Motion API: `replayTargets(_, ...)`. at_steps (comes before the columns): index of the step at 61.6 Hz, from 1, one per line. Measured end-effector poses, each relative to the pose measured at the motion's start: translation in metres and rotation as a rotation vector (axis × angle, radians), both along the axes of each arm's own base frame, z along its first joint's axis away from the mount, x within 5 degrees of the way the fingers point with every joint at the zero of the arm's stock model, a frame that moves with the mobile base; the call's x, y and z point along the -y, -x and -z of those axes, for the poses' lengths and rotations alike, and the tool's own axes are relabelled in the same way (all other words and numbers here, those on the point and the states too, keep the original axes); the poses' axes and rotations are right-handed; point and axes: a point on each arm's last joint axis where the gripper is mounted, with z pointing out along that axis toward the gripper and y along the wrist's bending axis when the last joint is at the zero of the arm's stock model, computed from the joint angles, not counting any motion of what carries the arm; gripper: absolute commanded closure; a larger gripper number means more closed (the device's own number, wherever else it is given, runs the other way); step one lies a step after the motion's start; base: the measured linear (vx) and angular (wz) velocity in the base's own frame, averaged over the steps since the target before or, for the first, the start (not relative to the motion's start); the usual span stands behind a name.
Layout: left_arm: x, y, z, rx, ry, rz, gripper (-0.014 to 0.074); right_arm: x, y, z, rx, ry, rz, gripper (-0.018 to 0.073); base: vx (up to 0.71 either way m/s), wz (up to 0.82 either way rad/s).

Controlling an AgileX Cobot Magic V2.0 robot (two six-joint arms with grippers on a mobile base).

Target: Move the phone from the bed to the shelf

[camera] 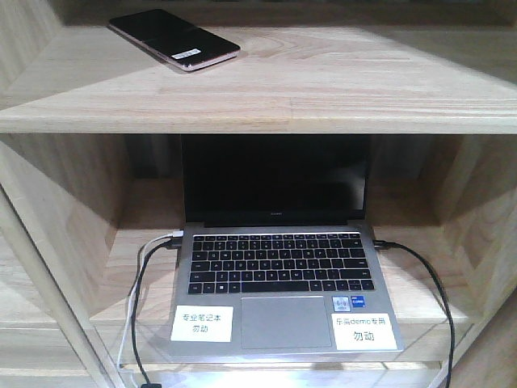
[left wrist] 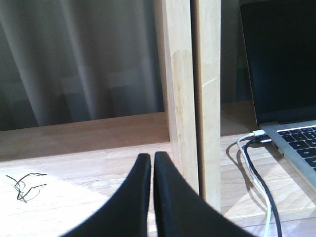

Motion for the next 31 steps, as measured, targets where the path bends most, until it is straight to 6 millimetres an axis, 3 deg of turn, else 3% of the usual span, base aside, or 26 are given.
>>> replayTargets(31, 0.0, 0.0, 0.0, 0.0, 0.0, 0.0, 0.0595, 0.0, 0.0, 0.0, 0.0, 0.002, 0.0, 0.0569, 0.0, 0.0)
